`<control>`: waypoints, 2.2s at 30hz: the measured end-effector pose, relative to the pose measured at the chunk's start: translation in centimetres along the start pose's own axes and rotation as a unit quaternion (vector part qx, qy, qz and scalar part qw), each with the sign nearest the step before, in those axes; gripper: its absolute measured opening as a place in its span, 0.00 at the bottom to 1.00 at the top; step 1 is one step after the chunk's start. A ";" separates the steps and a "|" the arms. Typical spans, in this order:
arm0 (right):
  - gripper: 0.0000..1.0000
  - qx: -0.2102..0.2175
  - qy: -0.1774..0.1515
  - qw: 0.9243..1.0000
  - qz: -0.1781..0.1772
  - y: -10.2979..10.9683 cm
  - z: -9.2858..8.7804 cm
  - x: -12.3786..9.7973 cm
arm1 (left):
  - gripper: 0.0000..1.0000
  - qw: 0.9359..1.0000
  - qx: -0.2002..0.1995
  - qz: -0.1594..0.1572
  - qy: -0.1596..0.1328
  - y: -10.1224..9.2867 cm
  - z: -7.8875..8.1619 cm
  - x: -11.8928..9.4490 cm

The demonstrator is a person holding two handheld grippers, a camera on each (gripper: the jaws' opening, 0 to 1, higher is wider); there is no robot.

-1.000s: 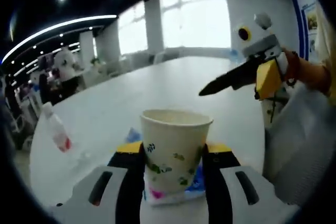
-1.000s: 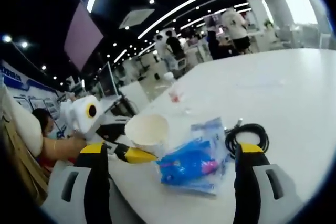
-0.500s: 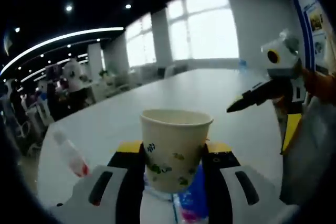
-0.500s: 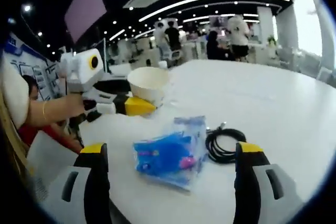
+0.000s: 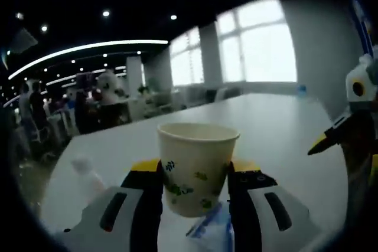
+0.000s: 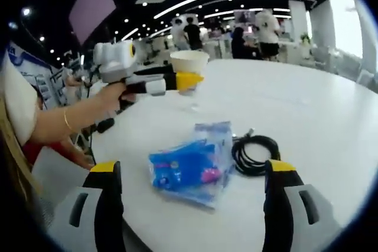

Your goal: Arrange the tabletop items into an orderly group along one side of the table until the central work area is clear of visible clutter.

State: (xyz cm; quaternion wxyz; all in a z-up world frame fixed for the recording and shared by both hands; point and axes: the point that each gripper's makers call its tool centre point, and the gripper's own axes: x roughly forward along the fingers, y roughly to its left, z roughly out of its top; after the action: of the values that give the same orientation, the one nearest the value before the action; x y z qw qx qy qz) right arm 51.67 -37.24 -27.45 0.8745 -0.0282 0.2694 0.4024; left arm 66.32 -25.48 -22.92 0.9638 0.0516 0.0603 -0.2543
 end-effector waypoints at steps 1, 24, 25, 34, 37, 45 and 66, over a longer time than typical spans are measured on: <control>1.00 0.002 0.001 1.000 -0.001 -0.1 -0.1 0.0 | 0.40 1.000 -0.002 0.006 0.001 0.3 -0.2 0.4; 1.00 0.040 0.014 0.999 -0.011 -1.2 -1.2 0.2 | 0.41 0.994 -0.051 0.089 -0.029 5.0 -4.4 4.4; 1.00 0.042 0.017 0.999 -0.010 -1.2 -1.4 0.3 | 0.41 0.994 -0.054 0.093 -0.029 5.2 -4.7 4.5; 1.00 0.045 0.026 0.998 -0.018 -1.6 -1.9 0.5 | 0.41 0.987 -0.075 0.137 -0.030 7.3 -7.0 5.6; 1.00 0.047 0.032 0.998 -0.020 -1.7 -2.2 0.6 | 0.41 0.987 -0.080 0.138 -0.032 7.4 -7.6 5.8; 1.00 0.051 0.036 0.998 -0.022 -1.8 -2.5 0.7 | 0.41 0.986 -0.077 0.145 -0.020 7.7 -9.3 6.2; 1.00 0.059 0.045 0.997 -0.032 -2.5 -2.9 0.6 | 0.41 0.987 -0.090 0.134 0.018 7.1 -12.7 6.7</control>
State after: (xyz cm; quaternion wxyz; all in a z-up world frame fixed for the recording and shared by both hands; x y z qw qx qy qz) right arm 52.47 -39.31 -30.61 0.8740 -0.0035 0.3310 0.3558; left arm 74.47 -20.96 -35.90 0.9887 -0.0231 0.0930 -0.1155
